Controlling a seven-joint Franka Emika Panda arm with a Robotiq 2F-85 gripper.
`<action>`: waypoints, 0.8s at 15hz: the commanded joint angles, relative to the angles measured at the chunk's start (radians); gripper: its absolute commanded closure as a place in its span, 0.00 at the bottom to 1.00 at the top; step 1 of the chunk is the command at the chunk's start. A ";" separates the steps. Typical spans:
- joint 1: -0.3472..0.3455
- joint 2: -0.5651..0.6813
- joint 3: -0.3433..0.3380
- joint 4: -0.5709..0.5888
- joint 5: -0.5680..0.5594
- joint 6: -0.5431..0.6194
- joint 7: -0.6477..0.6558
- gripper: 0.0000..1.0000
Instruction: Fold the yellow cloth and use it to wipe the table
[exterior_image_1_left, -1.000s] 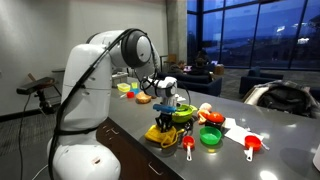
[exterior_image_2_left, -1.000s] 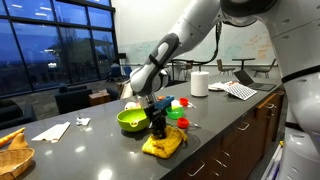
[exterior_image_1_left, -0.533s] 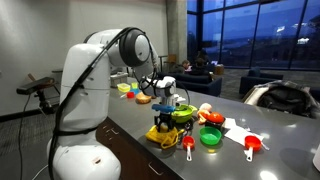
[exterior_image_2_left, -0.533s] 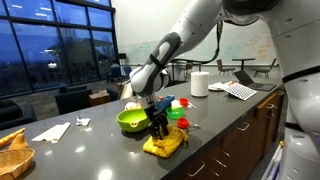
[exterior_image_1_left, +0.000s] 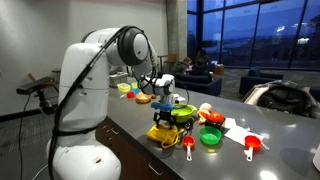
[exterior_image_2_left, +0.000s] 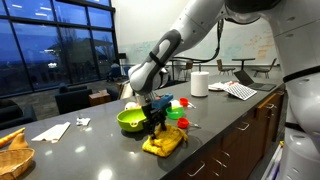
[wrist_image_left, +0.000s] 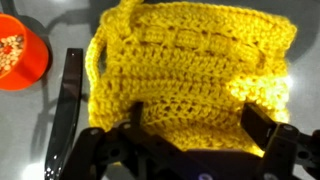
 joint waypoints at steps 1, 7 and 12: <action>0.011 -0.044 -0.001 -0.010 -0.012 0.021 0.051 0.00; 0.017 -0.051 0.000 0.024 -0.008 0.011 0.091 0.00; 0.034 -0.061 -0.008 0.053 -0.028 0.011 0.203 0.00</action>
